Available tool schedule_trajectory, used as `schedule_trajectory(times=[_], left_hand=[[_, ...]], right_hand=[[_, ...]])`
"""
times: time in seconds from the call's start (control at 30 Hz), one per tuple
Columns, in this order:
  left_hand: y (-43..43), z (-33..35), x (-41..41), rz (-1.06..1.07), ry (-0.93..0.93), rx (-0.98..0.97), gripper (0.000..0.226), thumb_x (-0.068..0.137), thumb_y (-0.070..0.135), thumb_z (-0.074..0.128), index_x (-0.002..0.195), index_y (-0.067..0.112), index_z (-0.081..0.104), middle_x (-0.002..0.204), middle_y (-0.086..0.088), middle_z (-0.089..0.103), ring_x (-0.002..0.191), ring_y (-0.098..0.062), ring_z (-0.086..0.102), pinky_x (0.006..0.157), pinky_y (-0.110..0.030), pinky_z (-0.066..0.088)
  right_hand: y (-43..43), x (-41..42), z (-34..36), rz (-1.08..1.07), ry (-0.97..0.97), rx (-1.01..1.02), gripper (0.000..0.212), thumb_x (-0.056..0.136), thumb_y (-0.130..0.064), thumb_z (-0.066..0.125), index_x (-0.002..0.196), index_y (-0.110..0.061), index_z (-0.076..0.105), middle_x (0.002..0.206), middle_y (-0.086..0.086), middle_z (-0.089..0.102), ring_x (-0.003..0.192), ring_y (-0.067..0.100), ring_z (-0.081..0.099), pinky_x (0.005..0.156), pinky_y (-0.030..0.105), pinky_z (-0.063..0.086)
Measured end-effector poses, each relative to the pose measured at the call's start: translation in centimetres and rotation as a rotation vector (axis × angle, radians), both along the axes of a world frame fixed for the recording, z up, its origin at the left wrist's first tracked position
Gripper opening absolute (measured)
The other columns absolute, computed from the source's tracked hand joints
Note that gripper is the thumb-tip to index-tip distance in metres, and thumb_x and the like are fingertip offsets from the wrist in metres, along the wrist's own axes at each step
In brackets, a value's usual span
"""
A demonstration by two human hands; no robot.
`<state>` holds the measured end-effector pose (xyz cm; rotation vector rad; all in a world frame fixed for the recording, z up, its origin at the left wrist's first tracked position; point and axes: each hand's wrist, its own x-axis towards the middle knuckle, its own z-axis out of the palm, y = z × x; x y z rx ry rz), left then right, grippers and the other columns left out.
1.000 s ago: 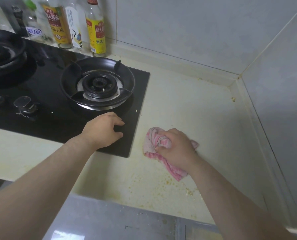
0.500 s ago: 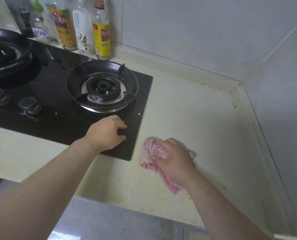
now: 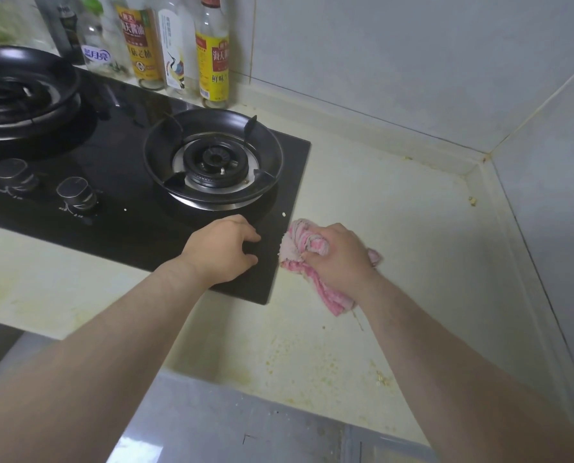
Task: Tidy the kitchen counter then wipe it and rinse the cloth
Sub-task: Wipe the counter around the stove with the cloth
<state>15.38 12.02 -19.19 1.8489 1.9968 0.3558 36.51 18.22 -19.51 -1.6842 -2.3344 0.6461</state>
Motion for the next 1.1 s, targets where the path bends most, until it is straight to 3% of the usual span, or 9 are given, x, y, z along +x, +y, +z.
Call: schedule_trajectory(times=[0.57,0.9,1.1], left_hand=[[0.0,0.1,0.1,-0.003,0.003,0.003,0.042,0.085,0.033,0.065,0.126,0.028,0.059,0.129,0.015,0.049,0.122,-0.009,0.046,0.098,-0.032,0.043],[-0.2,0.1,-0.2,-0.031,0.006,0.002,0.043,0.086,0.033,0.063,0.128,0.027,0.058,0.13,0.015,0.048,0.122,-0.01,0.046,0.098,-0.033,0.044],[-0.6,0.2,-0.7,-0.09,-0.017,0.033,0.043,0.085,0.033,0.066,0.126,0.027,0.06,0.133,0.013,0.049,0.123,-0.009,0.046,0.098,-0.028,0.041]], right_hand=[[-7.8,1.3,0.2,0.169,0.029,-0.035,0.048,0.082,-0.037,0.071,0.128,-0.03,0.06,0.112,-0.013,0.052,0.111,0.008,0.043,0.092,0.02,0.028],[-6.1,1.0,0.0,0.077,0.063,-0.037,0.045,0.08,-0.037,0.072,0.123,-0.029,0.064,0.101,-0.016,0.051,0.105,0.008,0.049,0.096,0.024,0.037],[-4.0,1.3,0.2,0.006,0.063,-0.087,0.047,0.081,-0.038,0.073,0.126,-0.03,0.061,0.108,-0.017,0.048,0.112,0.008,0.048,0.093,0.022,0.032]])
